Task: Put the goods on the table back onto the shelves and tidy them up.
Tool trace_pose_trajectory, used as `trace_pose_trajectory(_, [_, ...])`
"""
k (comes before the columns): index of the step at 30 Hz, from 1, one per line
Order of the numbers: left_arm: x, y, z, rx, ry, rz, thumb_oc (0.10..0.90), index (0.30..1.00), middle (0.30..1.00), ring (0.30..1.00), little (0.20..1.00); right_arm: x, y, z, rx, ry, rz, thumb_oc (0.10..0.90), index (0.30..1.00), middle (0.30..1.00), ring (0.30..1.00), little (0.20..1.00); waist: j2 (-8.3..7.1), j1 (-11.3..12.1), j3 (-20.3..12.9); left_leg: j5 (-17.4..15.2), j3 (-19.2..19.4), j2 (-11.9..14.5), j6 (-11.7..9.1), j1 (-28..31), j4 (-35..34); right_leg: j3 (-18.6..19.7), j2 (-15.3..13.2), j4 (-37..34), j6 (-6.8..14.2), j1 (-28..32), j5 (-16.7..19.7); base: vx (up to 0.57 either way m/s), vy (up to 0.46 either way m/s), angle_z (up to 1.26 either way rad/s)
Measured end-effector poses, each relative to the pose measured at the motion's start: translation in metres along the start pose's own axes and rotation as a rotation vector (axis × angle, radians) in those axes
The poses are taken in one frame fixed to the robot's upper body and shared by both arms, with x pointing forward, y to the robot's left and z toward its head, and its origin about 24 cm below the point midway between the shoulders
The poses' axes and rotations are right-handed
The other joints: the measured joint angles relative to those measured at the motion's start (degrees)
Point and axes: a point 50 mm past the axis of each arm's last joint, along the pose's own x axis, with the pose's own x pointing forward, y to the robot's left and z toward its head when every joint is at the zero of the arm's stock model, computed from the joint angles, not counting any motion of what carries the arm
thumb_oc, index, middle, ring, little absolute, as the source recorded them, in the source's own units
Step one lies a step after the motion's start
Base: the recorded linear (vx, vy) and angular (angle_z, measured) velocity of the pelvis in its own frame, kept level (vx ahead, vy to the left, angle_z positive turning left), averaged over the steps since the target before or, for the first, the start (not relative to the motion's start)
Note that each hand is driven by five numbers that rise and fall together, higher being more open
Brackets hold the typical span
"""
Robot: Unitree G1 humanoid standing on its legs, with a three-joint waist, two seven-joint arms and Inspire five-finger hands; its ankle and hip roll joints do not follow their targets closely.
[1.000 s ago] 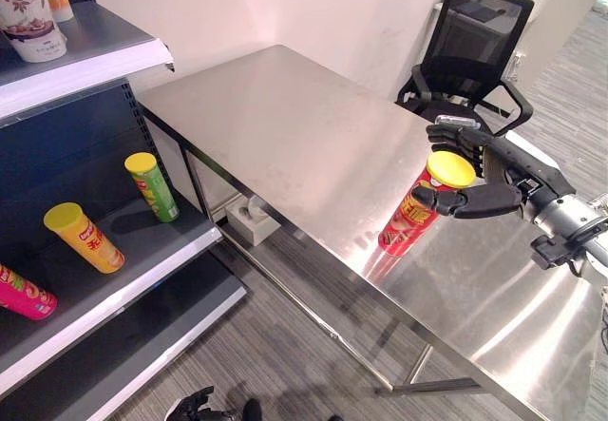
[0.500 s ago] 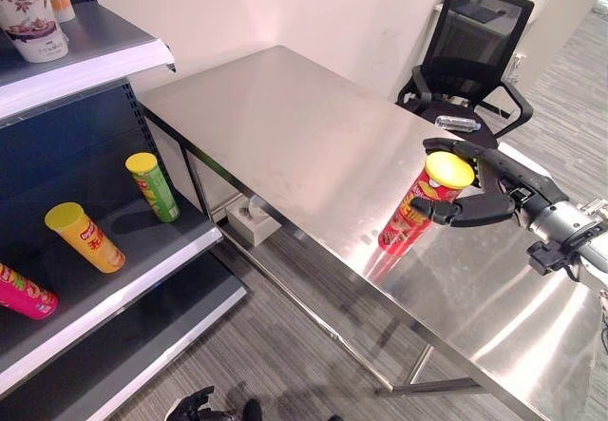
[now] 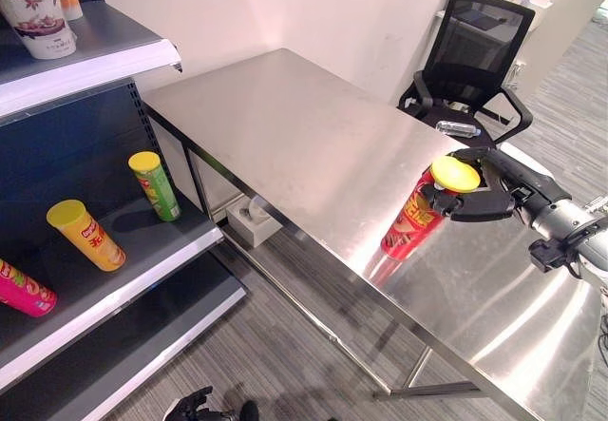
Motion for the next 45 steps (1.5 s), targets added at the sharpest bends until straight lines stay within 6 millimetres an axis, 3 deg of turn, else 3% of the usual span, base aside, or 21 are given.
trace_pose_trajectory(10, [0.000, 0.000, 0.001, -0.002, -0.002, 0.000, 0.800, 0.900, 0.900, 0.900, 0.900, 0.004, 0.010, -0.004, 0.043, -0.012, -0.018, 0.400, 0.300, 0.300, 0.300, 0.300, 0.29, 0.05, 0.04, 0.09, -0.04, 0.01, -0.01, 0.15, 0.00, 0.01, 0.00, -0.01, -0.01, 0.16, 0.00, -0.01, -0.022, 0.00])
trace_pose_trajectory(12, [0.000, 0.002, 0.000, -0.013, 0.002, 0.008, 0.800, 0.900, 0.900, 0.900, 0.900, 0.016, 0.017, 0.001, 0.137, -0.077, -0.080, 0.400, 0.300, 0.300, 0.300, 0.300, 0.65, 0.76, 0.16, 0.11, -0.33, 0.27, -0.08, 0.04, 0.18, -0.03, 0.22, -0.23, 0.07, 0.67, -0.31, -0.05, -0.129, 0.04])
trace_pose_trajectory(15, [0.001, -0.004, 0.004, -0.022, -0.016, -0.007, 0.800, 0.900, 0.900, 0.900, 0.900, 0.022, 0.017, 0.024, 0.181, -0.197, -0.108, 0.400, 0.300, 0.300, 0.300, 0.300, 2.26, 2.37, 0.75, 0.45, -1.97, 0.35, -0.55, 0.30, 0.09, -1.50, 0.54, -0.41, -0.26, 1.72, -0.62, -0.07, -0.136, 0.25])
trace_pose_trajectory(19, [0.000, 0.000, 0.000, -0.054, -0.006, 0.015, 0.800, 0.900, 0.900, 0.900, 0.900, 0.031, 0.009, 0.055, 0.208, -0.352, -0.143, 0.400, 0.300, 0.300, 0.300, 0.300, 2.32, 6.52, 1.31, 1.38, -5.00, 1.06, -1.82, -0.36, 0.36, -3.71, 1.76, -0.17, -0.76, 2.63, -1.16, -0.18, -0.147, 0.40])
trace_pose_trajectory(22, [0.001, 0.001, 0.006, -0.069, -0.024, 0.020, 0.800, 0.900, 0.900, 0.900, 0.900, 0.033, 0.002, 0.078, 0.215, -0.471, -0.180, 0.400, 0.300, 0.300, 0.300, 0.300, 2.52, 7.42, 2.81, 2.83, -9.39, 1.25, -4.07, -2.99, 1.44, -7.10, 2.31, -0.31, -1.06, 2.64, -1.54, -0.14, -0.068, 0.84])
trace_pose_trajectory(24, [0.002, 0.001, 0.007, -0.076, -0.024, 0.020, 0.800, 0.900, 0.900, 0.900, 0.900, 0.032, -0.001, 0.091, 0.198, -0.522, -0.183, 0.400, 0.300, 0.300, 0.300, 0.300, 3.60, 10.16, 4.26, 4.10, -11.16, 1.20, -4.43, -4.66, 1.02, -9.31, 3.01, 0.04, -1.68, 3.11, -2.23, -0.20, -0.050, 1.09])
trace_pose_trajectory(25, [0.002, 0.001, 0.008, -0.077, -0.022, 0.023, 0.800, 0.900, 0.900, 0.900, 0.900, 0.029, 0.000, 0.102, 0.169, -0.568, -0.169, 0.400, 0.300, 0.300, 0.300, 0.300, 4.50, 10.87, 5.29, 2.40, -8.18, 2.39, -4.76, -6.77, 1.09, -12.56, 3.42, 0.04, -2.85, 3.06, -2.46, -0.26, 0.021, 1.19])
trace_pose_trajectory(27, [0.002, 0.007, 0.005, -0.095, -0.010, 0.044, 0.800, 0.900, 0.900, 0.900, 0.900, 0.028, 0.007, 0.111, 0.157, -0.609, -0.141, 0.400, 0.300, 0.300, 0.300, 0.300, 3.00, 10.88, 6.89, -0.17, 1.68, 4.91, -4.05, -8.82, 6.46, -15.56, 1.27, 0.15, -3.82, 2.69, -2.06, -0.22, 0.110, 0.90])
trace_pose_trajectory(29, [-0.002, 0.010, -0.007, -0.107, 0.027, 0.055, 0.800, 0.900, 0.900, 0.900, 0.900, 0.030, 0.017, 0.113, 0.165, -0.618, -0.104, 0.400, 0.300, 0.300, 0.300, 0.300, 1.92, 11.31, 7.40, -1.64, 1.64, 7.42, -6.35, -8.29, 12.69, -15.54, -0.29, 0.25, -3.78, 2.96, -1.79, -0.10, 0.150, 0.23])
trace_pose_trajectory(30, [-0.005, 0.009, -0.021, -0.111, 0.084, 0.057, 0.800, 0.900, 0.900, 0.900, 0.900, 0.029, 0.026, 0.111, 0.168, -0.621, -0.077, 0.400, 0.300, 0.300, 0.300, 0.300, 2.30, 10.41, 7.39, -3.05, 1.28, 10.91, -9.54, -4.83, 16.00, -16.50, -1.62, 0.15, -2.75, 4.94, -1.21, -0.14, 0.305, 0.38])
trace_pose_trajectory(32, [-0.010, 0.009, -0.037, -0.098, 0.126, 0.066, 0.800, 0.900, 0.900, 0.900, 0.900, 0.022, 0.027, 0.112, 0.153, -0.631, -0.074, 0.400, 0.300, 0.300, 0.300, 0.300, 4.49, 7.43, 6.76, -2.37, 0.42, 13.92, -11.23, 1.08, 13.35, -18.44, -3.02, 0.88, -0.53, 7.07, -0.69, -0.13, 0.337, 0.65])
trace_pose_trajectory(33, [-0.012, 0.008, -0.040, -0.093, 0.136, 0.065, 0.800, 0.900, 0.900, 0.900, 0.900, 0.017, 0.028, 0.112, 0.165, -0.645, -0.083, 0.400, 0.300, 0.300, 0.300, 0.300, 5.43, 5.27, 6.45, -5.26, -0.19, 11.71, -11.17, 3.32, 10.15, -18.63, -5.74, 2.75, 1.40, 7.12, -0.04, -0.07, 0.236, 0.77])
trace_pose_trajectory(36, [-0.003, 0.008, -0.011, -0.087, 0.043, 0.063, 0.800, 0.900, 0.900, 0.900, 0.900, 0.013, 0.030, 0.106, 0.169, -0.621, -0.086, 0.400, 0.300, 0.300, 0.300, 0.300, 5.26, 3.50, 6.25, -5.81, -1.91, 7.09, -7.29, 3.96, 6.85, -18.04, -11.45, 8.11, 2.65, 5.23, -0.65, -0.03, 0.079, 0.68])
trace_pose_trajectory(38, [0.003, 0.012, 0.022, -0.081, -0.078, 0.065, 0.800, 0.900, 0.900, 0.900, 0.900, 0.014, 0.032, 0.108, 0.156, -0.629, -0.055, 0.400, 0.300, 0.300, 0.300, 0.300, 6.24, 4.27, 6.16, -5.35, -2.65, 7.08, -6.44, 3.23, 6.70, -15.98, -8.74, 7.46, 3.66, 1.30, -2.62, -0.25, 0.803, 0.25])
trace_pose_trajectory(39, [0.003, 0.018, 0.029, -0.074, -0.097, 0.079, 0.800, 0.900, 0.900, 0.900, 0.900, 0.015, 0.034, 0.105, 0.167, -0.618, -0.054, 0.400, 0.300, 0.300, 0.300, 0.300, 5.57, 4.50, 5.76, -5.50, -2.63, 6.04, -6.41, 3.19, 6.76, -15.28, -8.12, 6.31, 3.12, 0.44, -1.42, -0.35, 0.992, 0.26])
trace_pose_trajectory(40, [0.003, 0.026, 0.029, -0.073, -0.099, 0.094, 0.800, 0.900, 0.900, 0.900, 0.900, 0.015, 0.038, 0.094, 0.218, -0.624, -0.082, 0.400, 0.300, 0.300, 0.300, 0.300, 3.17, 4.78, 4.02, -6.46, -1.68, 2.72, -4.82, 0.83, 9.19, -16.01, -11.84, 9.95, 2.37, -1.00, 2.72, -0.22, 0.346, 0.60])
trace_pose_trajectory(41, [0.004, 0.015, 0.030, -0.070, -0.098, 0.066, 0.800, 0.900, 0.900, 0.900, 0.900, 0.008, 0.043, 0.079, 0.279, -0.567, -0.138, 0.400, 0.300, 0.300, 0.300, 0.300, 2.20, 3.97, 3.73, -6.80, -0.23, -0.47, 0.00, -0.47, 11.37, -18.03, -15.37, 10.51, 2.08, 0.96, 2.14, -0.35, 0.360, 0.55])
trace_pose_trajectory(42, [0.001, -0.017, 0.011, 0.022, -0.059, -0.066, 0.800, 0.900, 0.900, 0.900, 0.900, 0.015, 0.046, 0.084, 0.224, -0.540, -0.101, 0.400, 0.300, 0.300, 0.300, 0.300, 6.81, 2.78, 1.98, -5.03, 2.40, -3.95, 2.78, -0.12, 7.93, -16.79, -18.27, 14.07, 3.89, -0.14, 3.79, -0.41, 0.321, 0.49])
trace_pose_trajectory(43, [0.000, -0.019, 0.007, 0.036, -0.047, -0.070, 0.800, 0.900, 0.900, 0.900, 0.900, 0.017, 0.052, 0.086, 0.200, -0.540, -0.058, 0.400, 0.300, 0.300, 0.300, 0.300, 7.39, 1.82, 1.65, -4.88, 1.38, -5.08, 3.21, -0.17, 7.95, -14.38, -18.87, 14.66, 3.61, -0.44, 3.96, -0.41, 0.307, 0.33])
trace_pose_trajectory(44, [-0.001, -0.001, 0.004, 0.004, -0.037, -0.006, 0.800, 0.900, 0.900, 0.900, 0.900, 0.020, 0.066, 0.087, 0.157, -0.529, 0.036, 0.400, 0.300, 0.300, 0.300, 0.300, 7.48, 1.18, 1.80, -3.33, 0.42, -5.30, 4.83, -0.63, 7.19, -6.46, -17.32, 19.62, 4.45, -3.09, 0.04, -0.23, 0.153, 0.42])
trace_pose_trajectory(45, [-0.001, 0.010, 0.007, -0.014, -0.045, 0.029, 0.800, 0.900, 0.900, 0.900, 0.900, 0.021, 0.071, 0.086, 0.133, -0.514, 0.068, 0.400, 0.300, 0.300, 0.300, 0.300, 6.86, 1.63, 2.32, -2.61, -0.19, -4.83, 4.67, -1.01, 6.59, -4.61, -15.50, 22.46, 4.10, -3.99, -3.12, -0.18, 0.140, 0.47])
